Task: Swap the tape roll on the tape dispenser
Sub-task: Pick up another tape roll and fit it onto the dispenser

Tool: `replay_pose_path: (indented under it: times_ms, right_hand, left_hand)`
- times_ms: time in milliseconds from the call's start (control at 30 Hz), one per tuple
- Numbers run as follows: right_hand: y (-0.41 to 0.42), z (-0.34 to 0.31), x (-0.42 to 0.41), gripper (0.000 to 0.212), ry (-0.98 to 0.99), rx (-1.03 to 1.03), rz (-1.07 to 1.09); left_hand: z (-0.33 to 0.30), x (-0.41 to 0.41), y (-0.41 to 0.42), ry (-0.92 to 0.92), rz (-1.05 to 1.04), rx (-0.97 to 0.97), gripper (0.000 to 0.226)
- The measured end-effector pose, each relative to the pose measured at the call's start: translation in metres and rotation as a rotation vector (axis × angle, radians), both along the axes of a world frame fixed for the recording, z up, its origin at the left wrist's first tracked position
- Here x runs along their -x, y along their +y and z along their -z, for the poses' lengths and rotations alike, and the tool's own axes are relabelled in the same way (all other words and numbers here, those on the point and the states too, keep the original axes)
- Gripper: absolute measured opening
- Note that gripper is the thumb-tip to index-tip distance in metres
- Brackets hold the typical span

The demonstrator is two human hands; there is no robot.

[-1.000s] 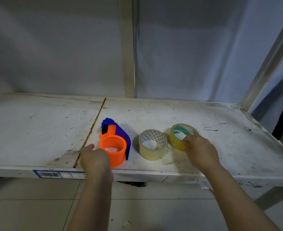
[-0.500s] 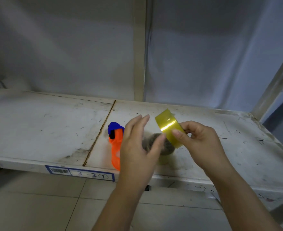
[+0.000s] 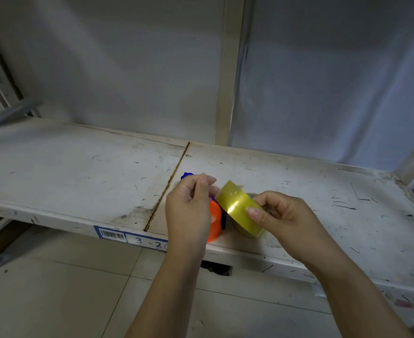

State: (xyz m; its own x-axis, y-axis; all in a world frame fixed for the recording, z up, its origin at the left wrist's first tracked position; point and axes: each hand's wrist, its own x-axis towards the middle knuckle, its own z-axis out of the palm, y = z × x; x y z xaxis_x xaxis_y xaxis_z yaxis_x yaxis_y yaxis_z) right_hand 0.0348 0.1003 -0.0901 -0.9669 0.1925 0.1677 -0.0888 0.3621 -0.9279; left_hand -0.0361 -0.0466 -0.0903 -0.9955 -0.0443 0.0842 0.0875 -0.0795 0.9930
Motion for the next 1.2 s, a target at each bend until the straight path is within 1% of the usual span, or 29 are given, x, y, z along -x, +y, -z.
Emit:
replay_pose_path:
  times_ms: [67,100,167,233,300,367,400,467,533,600,667,700,800,833,933,1000,1033,1100,1200]
  right_hand:
    - [-0.003,0.001,0.003,0.014,0.042,0.01,0.051]
    - [-0.004,0.0,0.004,0.016,0.065,0.014,0.086]
    - [-0.005,0.001,0.008,0.019,0.098,0.008,0.162]
    - [-0.007,0.003,0.01,0.02,0.114,0.026,0.199]
    - [-0.011,0.005,0.012,0.02,0.115,0.06,0.203]
    - [-0.013,0.006,0.012,0.018,0.101,0.075,0.201]
    - [-0.013,0.006,0.012,0.017,0.097,0.086,0.194]
    - [-0.013,0.006,0.011,0.016,0.098,0.108,0.178]
    - [-0.014,0.007,0.011,0.015,0.103,0.127,0.16]
    - [-0.015,0.008,0.011,0.015,0.099,0.156,0.141]
    - [-0.017,0.009,0.01,0.014,0.087,0.186,0.114]
    - [-0.018,0.01,0.01,0.014,0.083,0.193,0.1]
    - [-0.022,0.009,0.01,0.015,0.088,0.199,0.068]
    - [-0.022,0.009,0.01,0.015,0.099,0.206,0.061]
    - [-0.023,0.003,0.008,0.014,0.134,0.228,0.057]
    - [-0.021,-0.002,0.006,0.017,0.172,0.233,0.068]
    - [-0.021,-0.005,0.004,0.02,0.189,0.239,0.069]
    - [-0.021,-0.01,0.003,0.024,0.209,0.277,0.046]
    - [-0.025,-0.012,0.003,0.022,0.201,0.293,-0.005]
  left_hand:
    - [0.003,0.003,-0.001,-0.094,-0.072,-0.056,0.021]
    - [0.008,0.007,-0.002,-0.162,-0.134,-0.043,0.022]
    - [0.023,0.02,-0.007,-0.313,-0.211,0.042,0.034]
    - [0.037,0.029,-0.01,-0.426,-0.19,0.194,0.054]
    - [0.047,0.032,-0.01,-0.442,-0.125,0.502,0.066]
    - [0.052,0.029,-0.009,-0.394,-0.058,0.768,0.064]
    - [0.053,0.028,-0.009,-0.378,-0.03,0.837,0.06]
    - [0.053,0.028,-0.009,-0.378,-0.002,0.887,0.05]
    - [0.05,0.029,-0.011,-0.36,0.006,0.896,0.038]
    - [0.045,0.029,-0.014,-0.315,-0.011,0.837,0.023]
    - [0.042,0.031,-0.015,-0.298,-0.049,0.718,0.016]
    - [0.042,0.032,-0.016,-0.312,-0.062,0.619,0.017]
    - [0.04,0.033,-0.015,-0.436,-0.031,0.147,0.023]
    - [0.039,0.033,-0.015,-0.466,-0.011,0.017,0.026]
    - [0.036,0.033,-0.02,-0.458,0.005,-0.203,0.041]
    - [0.036,0.032,-0.022,-0.434,0.013,-0.278,0.055]
    - [0.036,0.031,-0.021,-0.424,0.019,-0.291,0.058]
    - [0.031,0.027,-0.019,-0.376,0.011,-0.271,0.053]
    - [0.023,0.019,-0.013,-0.261,0.016,-0.207,0.049]
